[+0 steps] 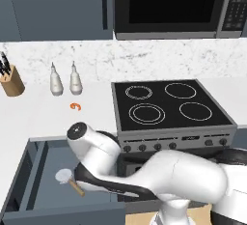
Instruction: Pick the pizza cutter from the drawer and place it on the counter.
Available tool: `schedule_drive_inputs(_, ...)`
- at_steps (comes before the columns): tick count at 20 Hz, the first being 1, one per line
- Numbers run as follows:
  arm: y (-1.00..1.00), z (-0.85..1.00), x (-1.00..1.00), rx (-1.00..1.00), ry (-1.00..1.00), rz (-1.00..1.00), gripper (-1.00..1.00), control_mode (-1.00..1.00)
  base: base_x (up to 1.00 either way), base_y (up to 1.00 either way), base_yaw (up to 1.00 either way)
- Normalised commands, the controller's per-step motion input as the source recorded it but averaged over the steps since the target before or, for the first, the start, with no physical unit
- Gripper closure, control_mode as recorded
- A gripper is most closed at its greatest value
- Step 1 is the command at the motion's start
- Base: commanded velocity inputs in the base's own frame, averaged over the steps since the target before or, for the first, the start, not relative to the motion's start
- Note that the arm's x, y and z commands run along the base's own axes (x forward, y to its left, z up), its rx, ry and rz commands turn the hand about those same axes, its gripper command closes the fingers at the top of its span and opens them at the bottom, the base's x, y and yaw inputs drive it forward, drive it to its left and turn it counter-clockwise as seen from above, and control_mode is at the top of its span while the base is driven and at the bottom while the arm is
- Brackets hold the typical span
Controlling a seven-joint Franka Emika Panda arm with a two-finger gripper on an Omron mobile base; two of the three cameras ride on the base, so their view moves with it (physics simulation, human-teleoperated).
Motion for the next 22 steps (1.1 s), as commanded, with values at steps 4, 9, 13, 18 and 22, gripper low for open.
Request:
schedule_drive_inputs(4, 0.41, -0.39, 0.53, 0.0, 0.32, -0.34, -1.0, -1.0, 0.0, 0.0, 0.0)
schedule_drive_inputs(9, 0.48, -0.43, 0.08, 0.0, 0.15, -0.05, -1.0, -1.0, 0.0, 0.0, 0.0)
schedule_drive_inputs(13, 0.32, -0.5, 0.07, 0.0, 0.04, -0.05, -1.0, -1.0, 0.0, 0.0, 0.0)
schedule_drive_inputs(18, 0.03, -0.63, 0.22, 0.0, 0.03, -0.16, -1.0, -1.0, 0.0, 0.0, 0.0)
schedule_drive_inputs(22, 0.03, -0.5, 0.25, 0.0, 0.06, -0.16, -1.0, -1.0, 0.0, 0.0, 0.0)
